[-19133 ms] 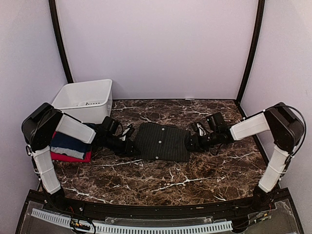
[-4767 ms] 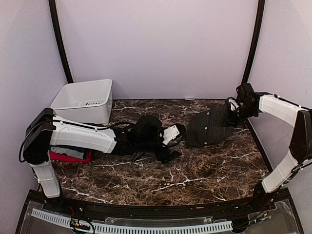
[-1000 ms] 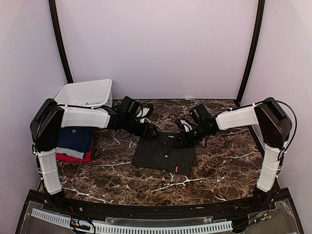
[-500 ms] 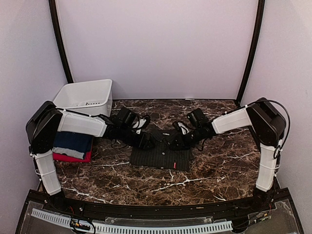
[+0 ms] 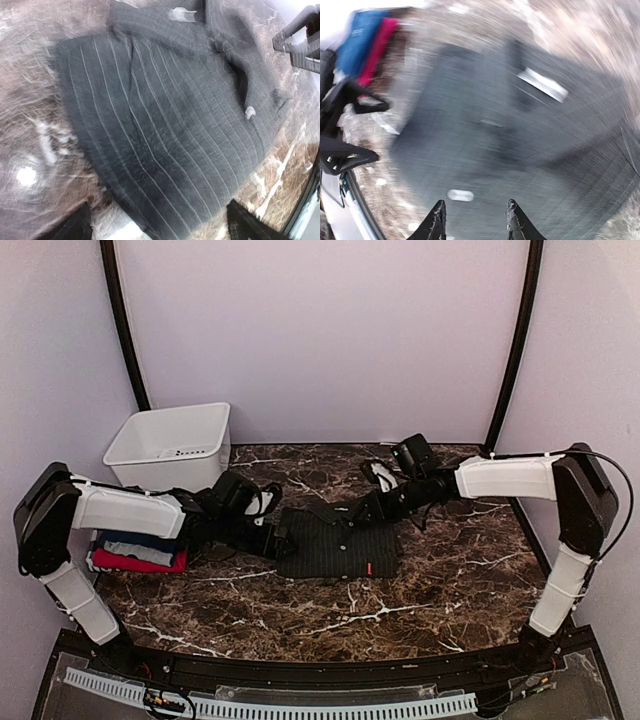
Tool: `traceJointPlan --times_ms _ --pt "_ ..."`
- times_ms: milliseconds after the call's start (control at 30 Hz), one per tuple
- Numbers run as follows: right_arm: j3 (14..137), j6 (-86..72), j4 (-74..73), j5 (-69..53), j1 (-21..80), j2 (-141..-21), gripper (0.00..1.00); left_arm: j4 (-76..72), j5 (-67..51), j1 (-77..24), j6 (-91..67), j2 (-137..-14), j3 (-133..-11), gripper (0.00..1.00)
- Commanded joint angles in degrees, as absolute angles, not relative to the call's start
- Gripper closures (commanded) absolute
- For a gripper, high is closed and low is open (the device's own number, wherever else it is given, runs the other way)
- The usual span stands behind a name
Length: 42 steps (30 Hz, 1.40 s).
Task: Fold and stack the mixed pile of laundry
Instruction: Smooth out the square-folded shirt at the center of the board, then pick up the square-folded shirt from the center of the board.
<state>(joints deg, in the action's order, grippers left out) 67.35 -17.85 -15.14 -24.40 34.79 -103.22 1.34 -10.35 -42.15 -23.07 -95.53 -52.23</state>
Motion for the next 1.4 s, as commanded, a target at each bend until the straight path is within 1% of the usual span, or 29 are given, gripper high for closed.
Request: traceJointPlan --times_ms 0,133,233,367,600,800,900,967,1000,1067,1100,1367 --pt "71.6 -14.1 -15.7 -17.5 44.4 -98.8 0.61 -0.5 -7.4 -39.3 -29.2 -84.7 -49.5 0.02" --pt "76.7 -10.5 -17.3 -12.6 51.8 -103.7 0.58 0.4 -13.6 -32.8 -36.4 -80.4 -47.6 0.01" --pt "81.1 -8.1 -19.0 -9.1 56.5 -108.4 0.56 3.4 -17.5 -27.9 -37.9 -78.7 -47.4 0.01" --pt "86.6 -5.6 -20.7 -6.4 61.3 -114.7 0.55 6.8 -15.2 -25.6 -38.3 -75.8 -46.7 0.01" --pt "91.9 -4.4 -21.8 -6.2 63.8 -123.1 0.55 7.9 -15.5 -22.9 -39.7 -72.9 -43.5 0.01" --pt "96.2 -2.8 -26.4 -0.7 65.9 -130.6 0.56 8.2 -15.6 -22.4 -39.9 -73.6 -43.0 0.01" --pt "96.8 -3.9 -28.7 3.9 66.4 -132.5 0.62 8.0 -15.6 -22.4 -40.0 -74.6 -42.7 0.01" --pt "96.0 -4.5 -28.7 6.3 66.4 -132.1 0.71 7.4 -16.0 -22.4 -40.2 -75.3 -42.3 0.01" --pt "95.6 -4.7 -28.7 7.3 66.4 -131.8 0.77 7.1 -16.2 -22.3 -40.2 -75.5 -42.2 0.01" --pt "95.0 -4.7 -28.7 8.6 66.4 -130.8 0.94 6.7 -16.5 -22.3 -40.4 -76.3 -42.2 0.01" --pt "94.7 -4.6 -28.5 9.0 66.4 -130.1 1.00 6.6 -16.6 -22.3 -40.5 -76.8 -42.2 0.01" --pt "91.8 -4.1 -22.6 4.9 66.2 -119.4 1.00 4.7 -18.7 -22.3 -39.7 -78.8 -41.7 0.02"
